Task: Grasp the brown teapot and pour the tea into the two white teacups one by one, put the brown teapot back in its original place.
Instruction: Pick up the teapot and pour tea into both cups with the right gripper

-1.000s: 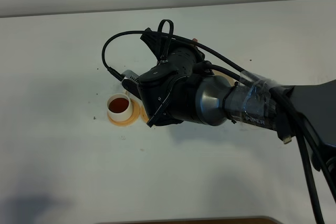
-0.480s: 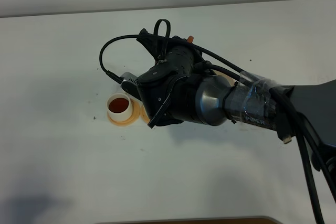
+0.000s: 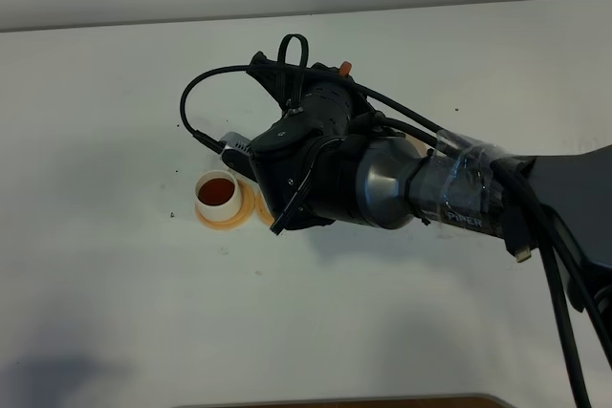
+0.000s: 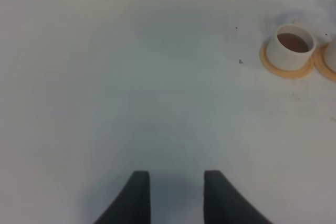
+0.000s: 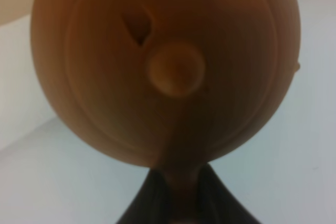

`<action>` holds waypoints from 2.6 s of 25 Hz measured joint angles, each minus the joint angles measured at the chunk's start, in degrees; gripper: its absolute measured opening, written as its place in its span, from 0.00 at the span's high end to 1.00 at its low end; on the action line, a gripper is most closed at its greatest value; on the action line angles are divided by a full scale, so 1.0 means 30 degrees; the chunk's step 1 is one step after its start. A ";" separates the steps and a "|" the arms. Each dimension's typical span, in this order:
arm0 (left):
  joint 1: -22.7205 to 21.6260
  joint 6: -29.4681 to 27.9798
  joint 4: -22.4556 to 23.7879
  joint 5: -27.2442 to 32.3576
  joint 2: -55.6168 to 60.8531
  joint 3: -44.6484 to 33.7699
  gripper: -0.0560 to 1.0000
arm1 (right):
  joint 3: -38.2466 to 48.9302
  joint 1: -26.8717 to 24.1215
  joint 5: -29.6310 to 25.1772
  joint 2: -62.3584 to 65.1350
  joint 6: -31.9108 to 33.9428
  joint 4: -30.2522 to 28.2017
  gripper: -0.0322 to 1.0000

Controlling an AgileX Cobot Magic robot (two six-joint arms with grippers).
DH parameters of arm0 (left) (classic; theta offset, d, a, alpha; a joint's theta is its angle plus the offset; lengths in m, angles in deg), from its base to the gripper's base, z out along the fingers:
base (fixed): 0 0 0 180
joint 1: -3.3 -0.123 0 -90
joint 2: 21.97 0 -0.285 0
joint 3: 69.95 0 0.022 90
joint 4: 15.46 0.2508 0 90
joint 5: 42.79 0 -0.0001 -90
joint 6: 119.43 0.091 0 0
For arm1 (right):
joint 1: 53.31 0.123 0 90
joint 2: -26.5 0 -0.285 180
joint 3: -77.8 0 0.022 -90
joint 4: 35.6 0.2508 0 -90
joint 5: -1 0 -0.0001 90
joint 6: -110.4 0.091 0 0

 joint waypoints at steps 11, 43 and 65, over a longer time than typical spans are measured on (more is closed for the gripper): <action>0.0000 0.0000 0.0000 0.0000 0.0000 0.0000 0.67 | 0.0000 0.0000 0.0085 0.0000 -0.0208 -0.0299 0.84; 0.0000 0.0000 0.0000 0.0000 0.0000 0.0000 0.67 | 0.0000 0.0189 -0.0303 0.0000 0.1410 0.2039 0.84; 0.0000 0.0000 0.0000 0.0000 0.0000 0.0000 0.67 | -0.0055 -0.1197 -0.5406 0.2743 1.0794 1.5081 0.84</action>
